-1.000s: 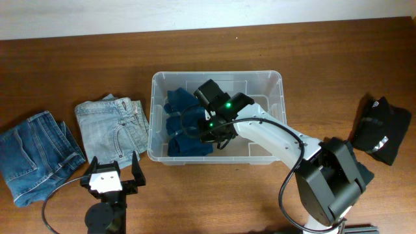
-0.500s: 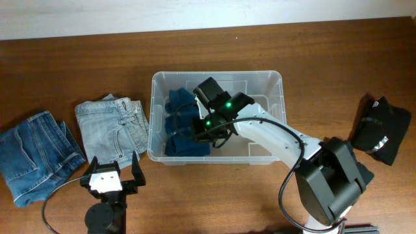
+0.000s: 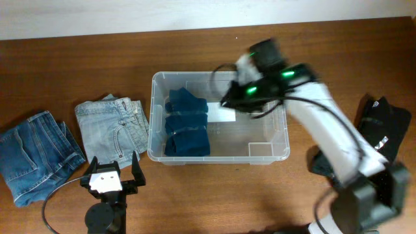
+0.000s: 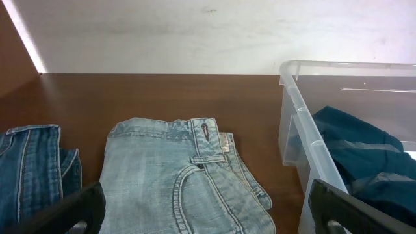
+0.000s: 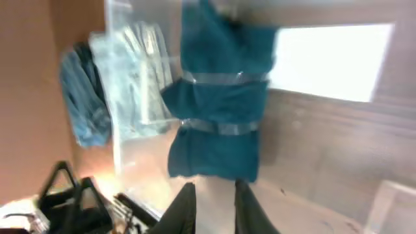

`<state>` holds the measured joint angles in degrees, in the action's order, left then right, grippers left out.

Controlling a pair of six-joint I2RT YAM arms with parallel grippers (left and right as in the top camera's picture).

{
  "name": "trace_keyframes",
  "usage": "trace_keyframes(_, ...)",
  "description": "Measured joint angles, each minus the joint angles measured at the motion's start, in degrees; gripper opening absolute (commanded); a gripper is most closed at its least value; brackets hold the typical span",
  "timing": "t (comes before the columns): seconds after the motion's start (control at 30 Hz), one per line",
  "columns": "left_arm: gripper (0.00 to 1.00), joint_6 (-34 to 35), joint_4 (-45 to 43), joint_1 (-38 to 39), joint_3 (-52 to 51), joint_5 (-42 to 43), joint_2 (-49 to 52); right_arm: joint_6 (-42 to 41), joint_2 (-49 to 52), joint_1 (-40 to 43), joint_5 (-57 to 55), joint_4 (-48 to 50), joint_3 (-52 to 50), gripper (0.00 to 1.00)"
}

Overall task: Pack container
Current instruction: 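Move the right gripper back to the black garments on the right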

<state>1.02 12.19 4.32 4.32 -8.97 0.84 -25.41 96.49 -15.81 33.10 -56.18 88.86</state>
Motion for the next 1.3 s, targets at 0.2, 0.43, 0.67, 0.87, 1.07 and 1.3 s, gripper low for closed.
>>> trace_keyframes(0.2,0.99,0.0,0.0,0.0,0.0,0.0,0.0,5.2,-9.9,16.5,-2.7,-11.8,2.4,0.25)
trace_keyframes(0.43,0.99,0.0,0.0,0.0,0.0,0.0,0.0,15.2,-12.3,45.3,-5.7,-19.7,2.4,0.53)
trace_keyframes(0.67,0.99,0.0,0.0,0.0,0.0,0.0,0.0,18.6,-10.4,70.2,-6.2,-18.8,2.4,0.56)
trace_keyframes(0.87,0.99,0.0,0.0,0.0,0.0,0.0,0.0,18.5,-5.8,76.9,-5.6,-13.5,2.4,0.73)
trace_keyframes(1.07,0.99,0.0,0.0,0.0,0.0,0.0,0.0,18.9,1.9,76.9,-8.2,-8.0,2.4,0.92)
trace_keyframes(1.3,0.99,0.0,0.0,0.0,0.0,0.0,0.0,24.3,9.4,76.9,-8.9,-2.4,2.4,0.91)
